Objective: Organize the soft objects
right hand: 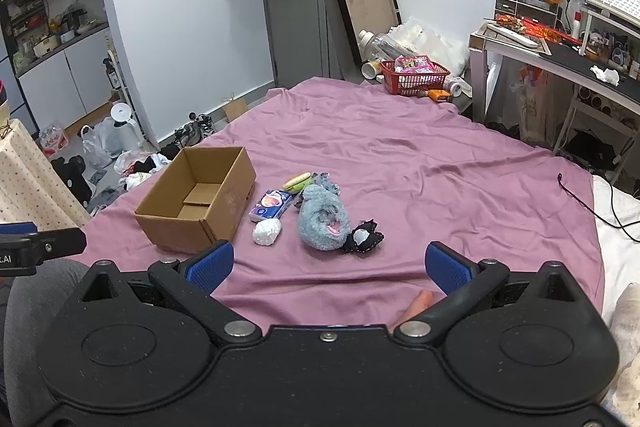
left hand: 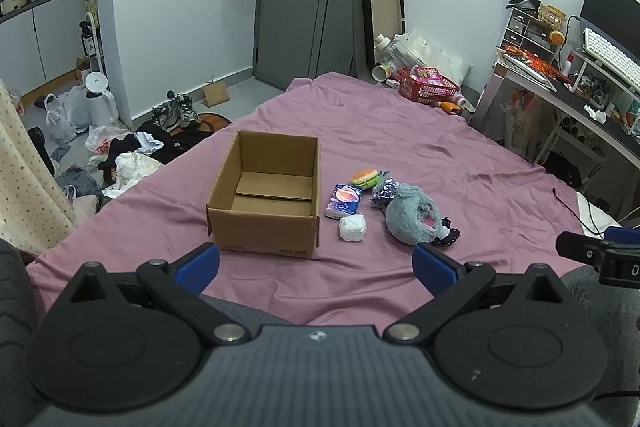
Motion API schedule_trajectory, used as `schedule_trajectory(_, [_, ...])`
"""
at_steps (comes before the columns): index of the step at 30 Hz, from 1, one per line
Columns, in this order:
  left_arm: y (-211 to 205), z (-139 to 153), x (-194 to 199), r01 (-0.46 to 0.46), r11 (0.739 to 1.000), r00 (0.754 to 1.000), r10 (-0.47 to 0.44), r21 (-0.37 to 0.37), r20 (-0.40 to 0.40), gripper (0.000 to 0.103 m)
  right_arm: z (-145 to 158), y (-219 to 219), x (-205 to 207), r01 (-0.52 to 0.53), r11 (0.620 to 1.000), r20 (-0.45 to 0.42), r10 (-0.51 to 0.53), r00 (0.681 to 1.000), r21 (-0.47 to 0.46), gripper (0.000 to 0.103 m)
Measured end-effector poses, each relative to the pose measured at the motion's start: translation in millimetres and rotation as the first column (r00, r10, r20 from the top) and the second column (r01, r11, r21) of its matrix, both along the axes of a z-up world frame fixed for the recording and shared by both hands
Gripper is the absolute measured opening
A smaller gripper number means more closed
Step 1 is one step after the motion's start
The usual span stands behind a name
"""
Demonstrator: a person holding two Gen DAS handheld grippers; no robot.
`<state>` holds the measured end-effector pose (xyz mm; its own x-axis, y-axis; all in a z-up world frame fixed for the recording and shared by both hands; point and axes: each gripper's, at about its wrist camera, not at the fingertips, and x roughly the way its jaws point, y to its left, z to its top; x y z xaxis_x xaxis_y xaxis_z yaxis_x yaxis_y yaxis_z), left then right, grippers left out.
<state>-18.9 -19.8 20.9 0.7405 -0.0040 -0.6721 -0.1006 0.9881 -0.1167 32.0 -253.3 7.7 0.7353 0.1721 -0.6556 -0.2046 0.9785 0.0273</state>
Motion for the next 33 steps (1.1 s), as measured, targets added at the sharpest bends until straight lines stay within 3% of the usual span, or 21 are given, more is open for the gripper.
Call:
schedule_trajectory(14, [-3, 2, 3, 0.016, 1.0, 1.0, -0.016, 0.0, -0.005, 0.102, -6, 0, 13, -0.019, 1.0, 0.013, 0.019, 1.0, 0.004, 0.103])
schedule_trajectory(22, [-14, -5, 18, 0.013, 0.999, 1.0, -0.013, 0.05, -0.013, 0.102, -14, -9, 35, -0.009, 1.0, -0.012, 0.009, 1.0, 0.026, 0.103])
schedule_trajectory(33, [-26, -20, 51, 0.038, 0.999, 0.999, -0.038, 0.009, -0.031, 0.102, -31, -17, 69, -0.03, 0.998, -0.06, 0.033, 0.998, 0.048, 0.103])
